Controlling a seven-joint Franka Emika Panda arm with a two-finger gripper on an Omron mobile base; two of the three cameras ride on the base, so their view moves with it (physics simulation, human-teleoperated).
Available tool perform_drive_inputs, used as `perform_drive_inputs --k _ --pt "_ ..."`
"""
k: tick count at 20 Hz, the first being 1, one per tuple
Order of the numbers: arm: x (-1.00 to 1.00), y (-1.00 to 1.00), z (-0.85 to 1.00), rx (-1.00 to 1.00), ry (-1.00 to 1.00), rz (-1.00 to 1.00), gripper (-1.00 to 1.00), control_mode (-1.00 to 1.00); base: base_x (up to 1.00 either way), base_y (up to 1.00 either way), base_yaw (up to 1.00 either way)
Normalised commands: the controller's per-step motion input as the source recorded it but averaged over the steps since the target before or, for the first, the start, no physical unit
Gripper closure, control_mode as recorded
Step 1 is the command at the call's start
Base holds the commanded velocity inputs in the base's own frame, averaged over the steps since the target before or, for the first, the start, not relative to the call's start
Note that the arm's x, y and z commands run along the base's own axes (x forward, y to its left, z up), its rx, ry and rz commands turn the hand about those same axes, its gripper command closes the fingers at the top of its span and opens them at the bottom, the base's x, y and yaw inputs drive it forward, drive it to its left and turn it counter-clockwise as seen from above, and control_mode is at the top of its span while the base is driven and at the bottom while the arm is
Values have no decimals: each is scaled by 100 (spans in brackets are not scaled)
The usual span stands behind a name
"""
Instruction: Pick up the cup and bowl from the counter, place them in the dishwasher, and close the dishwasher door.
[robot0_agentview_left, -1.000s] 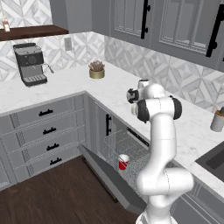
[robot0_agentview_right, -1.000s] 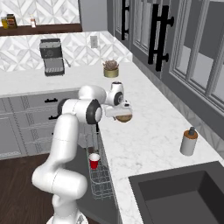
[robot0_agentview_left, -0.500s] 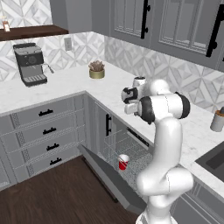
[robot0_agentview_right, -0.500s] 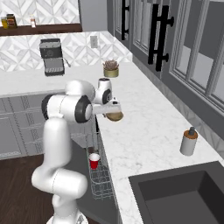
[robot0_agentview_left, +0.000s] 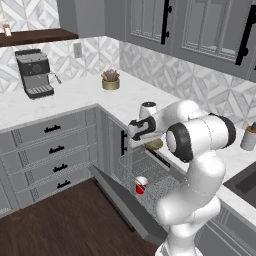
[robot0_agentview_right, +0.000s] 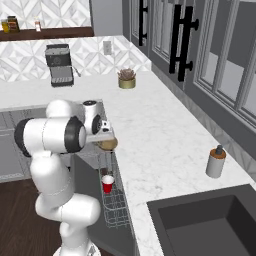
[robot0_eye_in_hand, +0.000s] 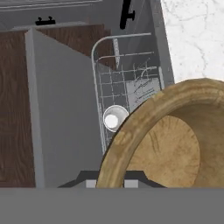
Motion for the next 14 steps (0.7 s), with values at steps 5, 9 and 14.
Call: perform_drive_inputs --k 5,9,14 --pt "-13 72 -30 1 -2 1 100 -100 0 0 0" --pt "48 31 -64 0 -2 0 100 -100 0 0 0" --pt "54 19 -58 -11 2 -7 100 -100 0 0 0"
